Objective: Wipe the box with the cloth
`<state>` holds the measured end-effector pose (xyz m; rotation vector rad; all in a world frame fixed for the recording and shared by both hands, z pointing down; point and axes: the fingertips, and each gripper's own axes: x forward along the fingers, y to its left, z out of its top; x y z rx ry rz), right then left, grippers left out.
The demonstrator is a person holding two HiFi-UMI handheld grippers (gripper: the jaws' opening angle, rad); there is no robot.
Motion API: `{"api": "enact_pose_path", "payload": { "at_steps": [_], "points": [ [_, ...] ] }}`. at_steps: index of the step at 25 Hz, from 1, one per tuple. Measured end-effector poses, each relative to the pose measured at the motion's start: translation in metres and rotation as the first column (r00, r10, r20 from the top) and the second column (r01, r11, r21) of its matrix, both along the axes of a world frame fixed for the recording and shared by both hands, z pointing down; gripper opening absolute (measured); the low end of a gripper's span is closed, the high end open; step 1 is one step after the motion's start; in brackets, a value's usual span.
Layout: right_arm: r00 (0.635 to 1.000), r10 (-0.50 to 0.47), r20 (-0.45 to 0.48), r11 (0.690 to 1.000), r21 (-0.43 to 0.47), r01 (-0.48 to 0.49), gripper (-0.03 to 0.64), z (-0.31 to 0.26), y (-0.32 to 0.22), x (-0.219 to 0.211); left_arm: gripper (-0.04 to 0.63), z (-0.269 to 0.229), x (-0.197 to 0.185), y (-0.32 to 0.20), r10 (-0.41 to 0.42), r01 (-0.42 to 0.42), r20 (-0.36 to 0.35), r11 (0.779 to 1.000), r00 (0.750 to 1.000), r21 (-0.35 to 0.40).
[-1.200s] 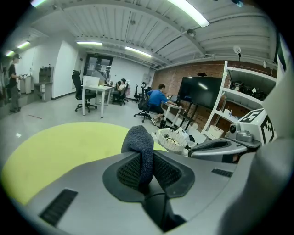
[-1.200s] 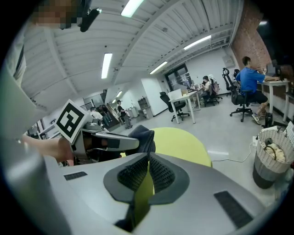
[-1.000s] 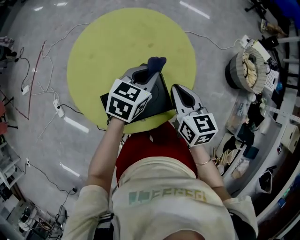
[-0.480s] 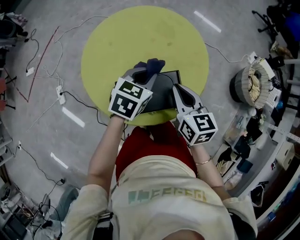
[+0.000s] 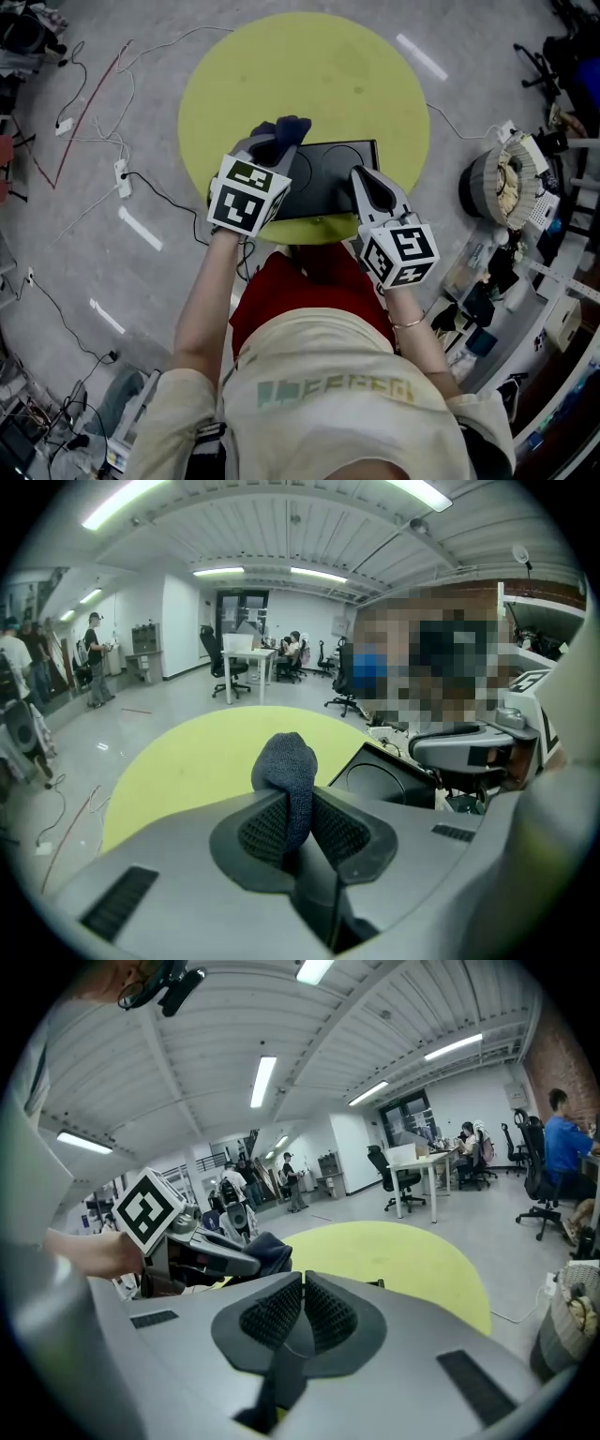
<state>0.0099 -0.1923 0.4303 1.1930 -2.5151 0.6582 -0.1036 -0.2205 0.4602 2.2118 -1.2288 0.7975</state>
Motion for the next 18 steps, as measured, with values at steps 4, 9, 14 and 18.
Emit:
{"api": "enact_pose_path", "payload": {
  "at_steps": [4, 9, 14, 18],
  "points": [
    [1.0, -0.01, -0.008, 1.0, 0.016, 0.01, 0.038, -0.004, 0.011, -0.011, 0.064, 0.002, -0.021, 0.011, -0.02, 0.02, 0.025, 1.0, 0.999, 0.007],
    [1.0, -0.01, -0.012, 0.999, 0.032, 0.011, 0.038, -0.011, 0.031, -0.022, 0.064, -0.004, -0.041, 0.029, -0.05, 0.049, 0.04, 0.998, 0.998, 0.036],
    [1.0, 0.007, -0.01, 0.998, 0.058, -0.006, 0.038, -0.021, 0.061, -0.033, 0.064, -0.01, -0.063, 0.056, -0.081, 0.078, 0.052, 0.995, 0.995, 0.061],
    [0.999, 0.049, -0.012, 0.996, 0.077, -0.047, 0.038, -0.028, 0.085, -0.035, 0.064, -0.022, -0.089, 0.075, -0.144, 0.136, 0.075, 0.985, 0.987, 0.105]
  ]
}}
